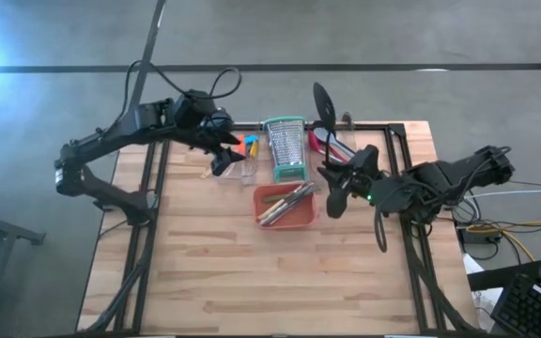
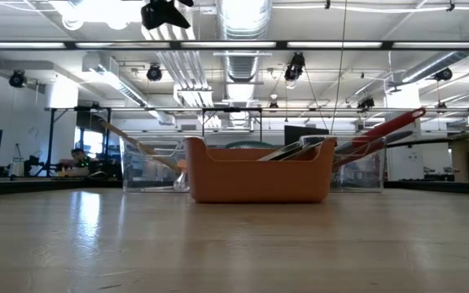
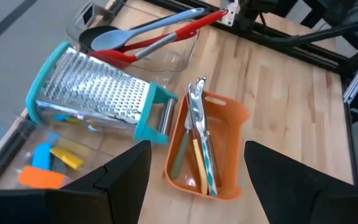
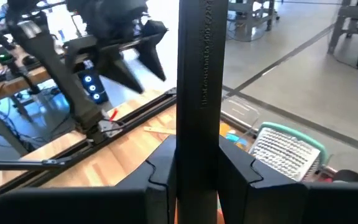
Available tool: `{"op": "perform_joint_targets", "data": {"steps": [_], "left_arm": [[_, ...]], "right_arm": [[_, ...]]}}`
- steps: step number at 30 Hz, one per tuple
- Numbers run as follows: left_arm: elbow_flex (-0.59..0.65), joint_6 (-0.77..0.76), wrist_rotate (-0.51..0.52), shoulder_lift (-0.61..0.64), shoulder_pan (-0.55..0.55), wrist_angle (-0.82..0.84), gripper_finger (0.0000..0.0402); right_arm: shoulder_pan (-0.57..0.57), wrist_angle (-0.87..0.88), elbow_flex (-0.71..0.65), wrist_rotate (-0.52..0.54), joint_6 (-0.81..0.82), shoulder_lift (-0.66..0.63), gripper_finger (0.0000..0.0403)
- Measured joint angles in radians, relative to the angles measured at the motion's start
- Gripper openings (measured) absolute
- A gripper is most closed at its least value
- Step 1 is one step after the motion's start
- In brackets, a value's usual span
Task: Pick & Place Kitchen Items
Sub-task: Put the black slotted spoon into the right transparent bin
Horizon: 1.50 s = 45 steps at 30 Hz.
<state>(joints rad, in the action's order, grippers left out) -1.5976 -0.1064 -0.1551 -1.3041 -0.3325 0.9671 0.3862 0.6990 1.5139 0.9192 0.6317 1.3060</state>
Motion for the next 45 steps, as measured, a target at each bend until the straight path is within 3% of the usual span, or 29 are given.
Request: {"op": "perform_joint_targets", "data": {"steps": [7,15,21,27,31,45], "left_arm": [[0.26,-0.144,0.0,0.198,0.007,-0.156,0.0264],[0.602,-0.31,-0.01,0.417,0.03,-0.543,0.0264],[0.761,-0.392,-0.01,0.475,0.029,-0.801,0.0264],[0.81,-0.418,-0.009,0.474,0.029,-0.9,0.0264],[0.811,-0.418,-0.009,0.467,0.029,-0.914,0.0264],[0.811,-0.443,-0.015,0.463,0.029,-0.939,0.0264]], "right_arm": [[-0.071,0.074,0.0,-0.058,0.01,-0.042,0.0066],[-0.342,0.277,0.0,-0.338,0.061,-0.059,0.0065],[-0.629,0.415,-0.001,-0.654,0.023,-0.054,0.0066],[-0.851,0.488,-0.001,-0.898,-0.036,-0.015,0.0065],[-0.939,0.56,-0.001,-0.981,-0.075,0.049,0.0066],[-1.009,0.847,-0.002,-1.042,-0.217,0.303,0.0065]]}}
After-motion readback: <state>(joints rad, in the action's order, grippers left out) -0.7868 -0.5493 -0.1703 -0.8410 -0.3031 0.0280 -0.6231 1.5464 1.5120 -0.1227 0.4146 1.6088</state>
